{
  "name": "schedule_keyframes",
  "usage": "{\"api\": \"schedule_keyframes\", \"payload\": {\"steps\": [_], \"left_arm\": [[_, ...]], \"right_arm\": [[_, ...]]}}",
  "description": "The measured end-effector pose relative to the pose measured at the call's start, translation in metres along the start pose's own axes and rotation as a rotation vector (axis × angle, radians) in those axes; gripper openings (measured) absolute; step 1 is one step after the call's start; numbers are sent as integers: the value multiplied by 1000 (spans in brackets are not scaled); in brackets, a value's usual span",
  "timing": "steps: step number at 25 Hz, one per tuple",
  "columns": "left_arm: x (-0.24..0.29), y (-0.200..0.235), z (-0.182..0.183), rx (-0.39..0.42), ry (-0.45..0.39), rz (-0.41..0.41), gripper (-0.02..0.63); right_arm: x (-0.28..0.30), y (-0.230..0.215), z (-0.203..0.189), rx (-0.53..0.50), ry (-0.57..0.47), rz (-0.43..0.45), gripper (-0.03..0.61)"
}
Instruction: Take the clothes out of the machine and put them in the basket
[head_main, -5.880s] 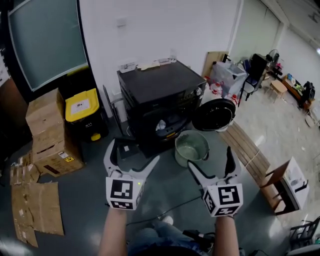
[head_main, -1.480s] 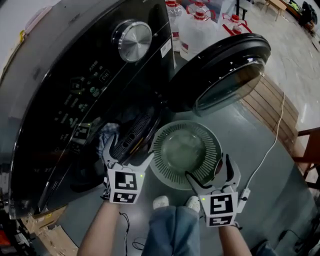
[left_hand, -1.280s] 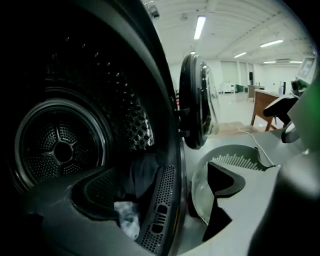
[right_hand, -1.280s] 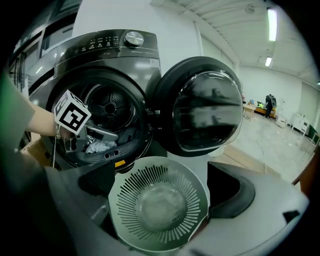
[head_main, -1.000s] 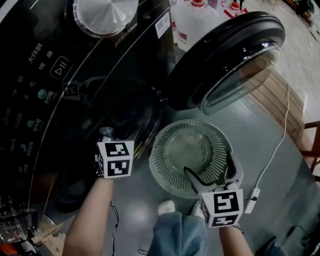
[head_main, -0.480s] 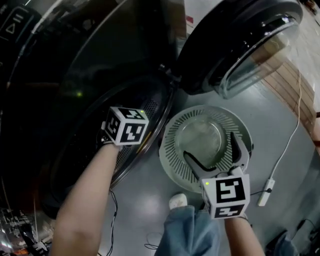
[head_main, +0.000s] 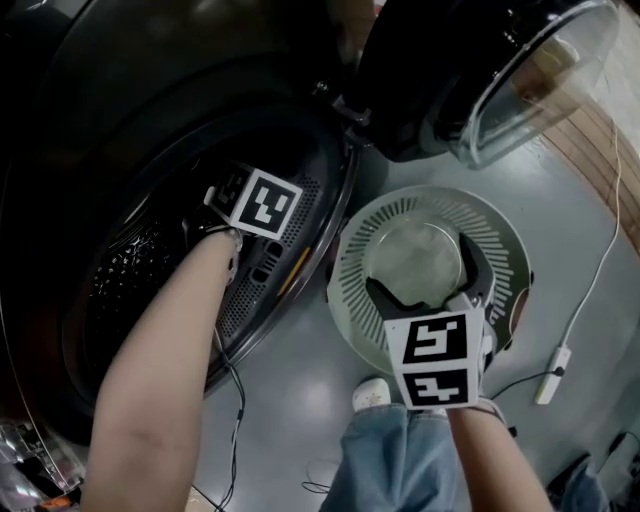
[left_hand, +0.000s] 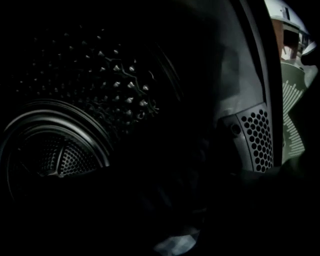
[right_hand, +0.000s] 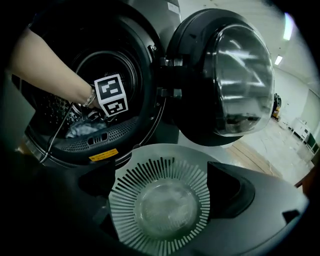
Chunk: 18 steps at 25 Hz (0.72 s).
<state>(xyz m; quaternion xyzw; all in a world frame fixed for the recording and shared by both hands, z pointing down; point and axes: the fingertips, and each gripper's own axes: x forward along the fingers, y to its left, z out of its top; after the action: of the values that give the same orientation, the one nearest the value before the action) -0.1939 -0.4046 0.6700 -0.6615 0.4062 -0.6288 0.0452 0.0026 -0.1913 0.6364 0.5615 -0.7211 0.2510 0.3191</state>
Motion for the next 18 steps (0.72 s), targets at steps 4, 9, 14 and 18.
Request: {"api": "schedule_keyframes", "payload": {"steps": [4,9,14,18], "left_arm": [[-4,-14,2,36,18,24,94],[-16,-22,-3,-45,-18,-11,84],[-47,-22,-5,-57,-39,-1,84],[-80,-42,-11,-82,-55,-42,84]], "right_arm": [[-2,6,0,-6,-6,23,565],[-19,8,-3,-49,-10,34,565],[-40,0,-3,-27,-8,23,565],[-61,2,-4,-32,-8,25,565]]}}
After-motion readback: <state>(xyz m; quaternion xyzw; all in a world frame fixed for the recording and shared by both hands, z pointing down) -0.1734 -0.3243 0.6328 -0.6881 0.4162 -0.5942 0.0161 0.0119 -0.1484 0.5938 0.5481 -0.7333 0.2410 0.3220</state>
